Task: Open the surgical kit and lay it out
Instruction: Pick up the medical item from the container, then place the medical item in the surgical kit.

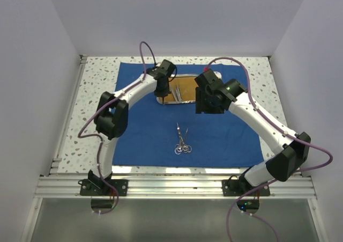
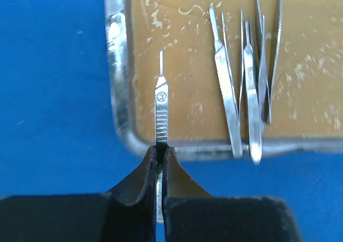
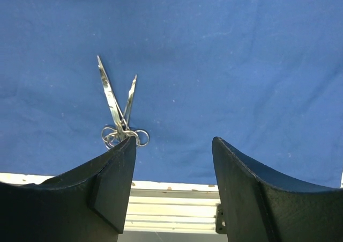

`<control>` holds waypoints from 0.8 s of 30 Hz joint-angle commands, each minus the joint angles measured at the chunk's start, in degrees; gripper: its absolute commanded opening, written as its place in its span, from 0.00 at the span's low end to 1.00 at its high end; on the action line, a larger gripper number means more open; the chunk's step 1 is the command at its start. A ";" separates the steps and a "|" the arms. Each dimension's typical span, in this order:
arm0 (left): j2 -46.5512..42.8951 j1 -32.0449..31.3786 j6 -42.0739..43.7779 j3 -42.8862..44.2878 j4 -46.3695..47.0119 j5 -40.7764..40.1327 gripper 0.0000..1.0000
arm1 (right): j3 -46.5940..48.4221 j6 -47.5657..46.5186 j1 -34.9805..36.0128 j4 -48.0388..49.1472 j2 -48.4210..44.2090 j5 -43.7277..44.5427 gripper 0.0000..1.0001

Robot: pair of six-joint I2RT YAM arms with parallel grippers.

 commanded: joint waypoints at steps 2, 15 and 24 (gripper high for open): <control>-13.53 0.42 5.16 -6.12 -2.11 1.09 0.00 | 2.04 -2.04 -0.60 3.49 1.77 -0.80 0.62; -50.63 -0.55 3.24 -55.32 3.33 7.77 0.00 | 33.40 -7.84 -4.73 4.73 29.97 -7.21 0.62; -53.02 -0.73 0.08 -65.64 11.25 9.53 0.00 | 54.88 -8.02 -5.26 0.85 47.22 -8.80 0.61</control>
